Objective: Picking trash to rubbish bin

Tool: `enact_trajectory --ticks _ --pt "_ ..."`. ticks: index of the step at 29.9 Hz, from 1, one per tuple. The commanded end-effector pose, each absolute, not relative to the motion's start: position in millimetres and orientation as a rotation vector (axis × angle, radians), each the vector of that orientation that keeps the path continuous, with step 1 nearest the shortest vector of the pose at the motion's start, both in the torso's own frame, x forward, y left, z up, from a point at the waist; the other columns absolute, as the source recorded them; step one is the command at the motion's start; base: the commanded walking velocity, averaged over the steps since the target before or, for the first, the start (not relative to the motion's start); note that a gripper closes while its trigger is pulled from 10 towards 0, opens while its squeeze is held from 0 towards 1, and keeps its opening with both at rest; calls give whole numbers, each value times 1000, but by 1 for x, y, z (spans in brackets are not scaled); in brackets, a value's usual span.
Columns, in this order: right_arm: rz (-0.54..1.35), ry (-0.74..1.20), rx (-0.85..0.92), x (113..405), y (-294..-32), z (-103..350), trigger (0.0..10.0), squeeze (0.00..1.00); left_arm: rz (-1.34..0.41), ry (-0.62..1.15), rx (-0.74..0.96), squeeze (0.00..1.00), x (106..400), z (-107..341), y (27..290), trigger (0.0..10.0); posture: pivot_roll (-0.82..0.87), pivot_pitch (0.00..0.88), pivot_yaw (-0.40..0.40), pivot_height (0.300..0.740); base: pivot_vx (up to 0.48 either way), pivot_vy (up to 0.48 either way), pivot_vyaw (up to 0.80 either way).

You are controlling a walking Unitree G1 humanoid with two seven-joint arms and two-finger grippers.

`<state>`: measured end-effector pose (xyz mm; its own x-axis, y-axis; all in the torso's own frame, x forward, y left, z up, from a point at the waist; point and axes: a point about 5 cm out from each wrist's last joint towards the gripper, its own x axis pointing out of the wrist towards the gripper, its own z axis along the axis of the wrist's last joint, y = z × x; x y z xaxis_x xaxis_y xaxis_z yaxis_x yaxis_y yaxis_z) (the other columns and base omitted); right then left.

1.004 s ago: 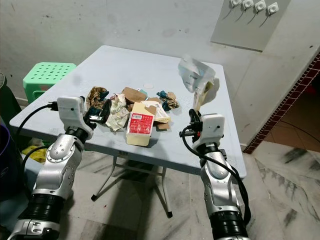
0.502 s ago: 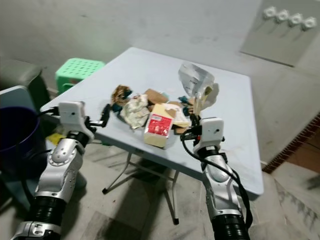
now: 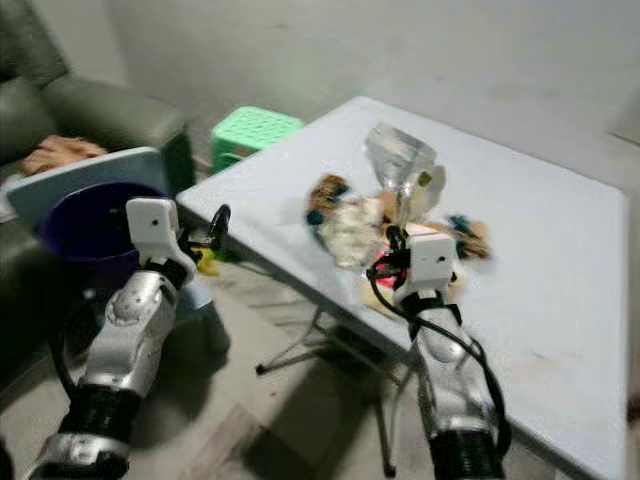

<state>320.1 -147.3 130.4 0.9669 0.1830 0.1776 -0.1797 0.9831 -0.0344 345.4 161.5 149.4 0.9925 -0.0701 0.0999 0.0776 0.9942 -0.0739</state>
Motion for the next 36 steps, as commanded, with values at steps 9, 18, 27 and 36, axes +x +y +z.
enact_trajectory --ticks 9,18,27,36 --pt "169 -184 -44 324 -159 136 10000 0 -88 -62 -72 0 347 145 150 10000 34 0 -131 740 0 0 800" --pt "165 -187 -51 325 -164 139 10000 0 -77 -61 -64 0 348 146 148 10000 30 0 -131 740 0 0 800" --pt "161 -185 -55 325 -164 140 10000 0 -73 -59 -56 0 348 145 148 10000 26 0 -129 740 0 0 800" --pt "173 -182 -59 326 -163 140 10000 0 -77 -64 -42 0 348 146 148 10000 27 0 -130 740 0 0 783"
